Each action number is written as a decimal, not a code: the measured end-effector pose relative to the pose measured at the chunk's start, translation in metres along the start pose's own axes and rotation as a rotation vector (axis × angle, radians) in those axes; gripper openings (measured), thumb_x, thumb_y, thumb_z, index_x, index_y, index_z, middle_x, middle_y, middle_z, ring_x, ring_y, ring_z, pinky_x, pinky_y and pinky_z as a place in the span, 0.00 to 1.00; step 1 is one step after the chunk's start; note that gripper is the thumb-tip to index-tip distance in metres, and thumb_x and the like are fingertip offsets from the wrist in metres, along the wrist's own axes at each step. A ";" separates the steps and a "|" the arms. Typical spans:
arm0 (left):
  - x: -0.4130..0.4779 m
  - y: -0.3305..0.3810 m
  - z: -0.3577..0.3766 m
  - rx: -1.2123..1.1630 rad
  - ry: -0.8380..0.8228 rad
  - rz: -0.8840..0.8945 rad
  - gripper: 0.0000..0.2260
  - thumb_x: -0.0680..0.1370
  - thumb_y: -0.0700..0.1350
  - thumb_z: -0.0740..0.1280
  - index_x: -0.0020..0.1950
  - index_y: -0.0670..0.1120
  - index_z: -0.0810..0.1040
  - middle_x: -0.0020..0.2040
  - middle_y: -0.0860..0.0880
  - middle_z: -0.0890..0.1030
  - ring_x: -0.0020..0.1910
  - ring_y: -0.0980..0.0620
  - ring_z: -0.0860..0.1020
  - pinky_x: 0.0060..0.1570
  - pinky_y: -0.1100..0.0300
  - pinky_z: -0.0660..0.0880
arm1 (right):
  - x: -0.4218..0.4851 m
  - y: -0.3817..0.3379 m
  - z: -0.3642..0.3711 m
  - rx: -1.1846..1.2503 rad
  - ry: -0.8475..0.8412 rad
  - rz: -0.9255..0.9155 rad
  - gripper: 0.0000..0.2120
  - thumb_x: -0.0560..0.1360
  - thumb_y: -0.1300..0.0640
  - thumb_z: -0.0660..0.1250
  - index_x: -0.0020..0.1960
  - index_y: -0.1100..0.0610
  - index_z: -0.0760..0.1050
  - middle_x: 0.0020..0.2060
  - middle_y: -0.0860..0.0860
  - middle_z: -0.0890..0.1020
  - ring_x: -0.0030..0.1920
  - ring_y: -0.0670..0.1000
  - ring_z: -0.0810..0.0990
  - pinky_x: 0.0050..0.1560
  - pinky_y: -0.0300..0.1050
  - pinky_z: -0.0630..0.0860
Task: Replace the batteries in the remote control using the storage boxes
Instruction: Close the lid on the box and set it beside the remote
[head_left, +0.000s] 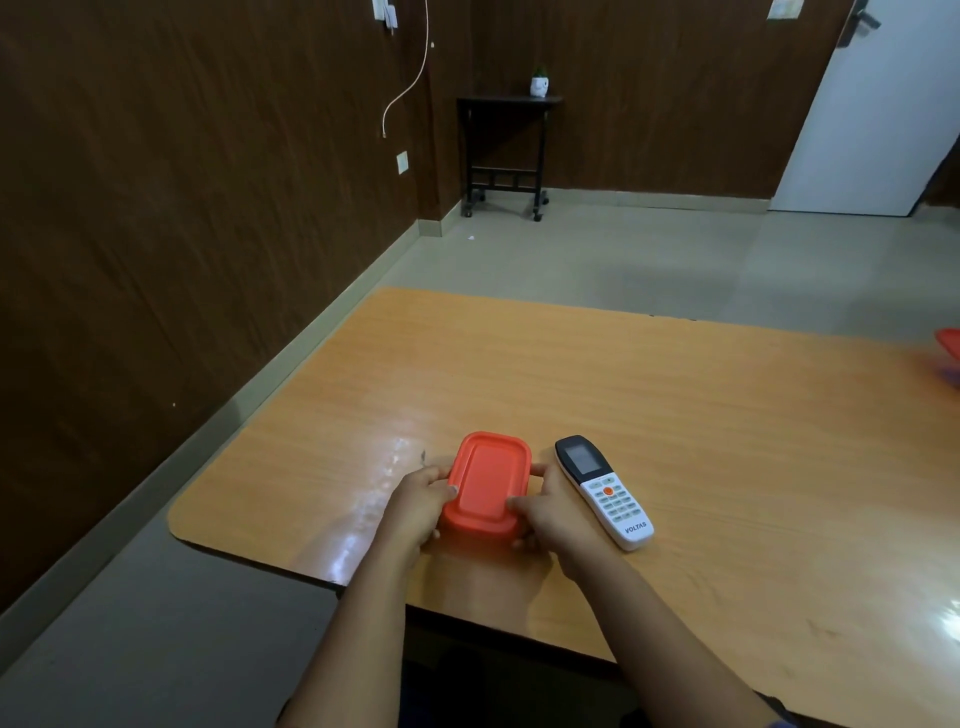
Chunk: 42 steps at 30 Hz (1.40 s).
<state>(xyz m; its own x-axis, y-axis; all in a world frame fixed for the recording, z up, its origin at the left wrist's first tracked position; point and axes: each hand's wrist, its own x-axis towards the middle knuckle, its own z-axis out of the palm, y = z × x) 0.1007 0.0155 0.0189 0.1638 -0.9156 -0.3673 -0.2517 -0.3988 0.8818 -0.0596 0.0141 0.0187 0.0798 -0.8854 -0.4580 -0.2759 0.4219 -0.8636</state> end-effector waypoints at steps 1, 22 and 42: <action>0.000 0.001 -0.001 0.019 0.016 -0.002 0.14 0.76 0.38 0.62 0.60 0.48 0.78 0.32 0.49 0.76 0.26 0.53 0.70 0.24 0.64 0.65 | -0.001 -0.001 0.000 -0.021 -0.003 0.006 0.21 0.77 0.61 0.62 0.67 0.52 0.59 0.35 0.55 0.77 0.25 0.48 0.74 0.24 0.39 0.72; -0.003 -0.008 0.036 0.426 0.355 0.163 0.13 0.81 0.54 0.55 0.46 0.46 0.69 0.41 0.50 0.75 0.40 0.48 0.74 0.34 0.57 0.64 | 0.013 0.002 -0.019 0.263 -0.034 0.128 0.02 0.75 0.61 0.67 0.46 0.58 0.74 0.38 0.55 0.78 0.37 0.53 0.78 0.31 0.42 0.76; -0.032 -0.009 0.016 0.807 0.167 0.253 0.40 0.65 0.60 0.71 0.74 0.58 0.58 0.73 0.49 0.61 0.69 0.45 0.65 0.63 0.52 0.68 | 0.006 0.003 -0.013 -0.169 0.343 -0.151 0.16 0.79 0.44 0.57 0.54 0.54 0.74 0.44 0.52 0.84 0.45 0.55 0.83 0.48 0.51 0.78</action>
<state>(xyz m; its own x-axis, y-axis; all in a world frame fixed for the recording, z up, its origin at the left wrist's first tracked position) 0.0822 0.0475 0.0181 0.1338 -0.9874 -0.0840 -0.8900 -0.1571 0.4281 -0.0726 0.0071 0.0158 -0.1846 -0.9608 -0.2069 -0.4413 0.2692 -0.8560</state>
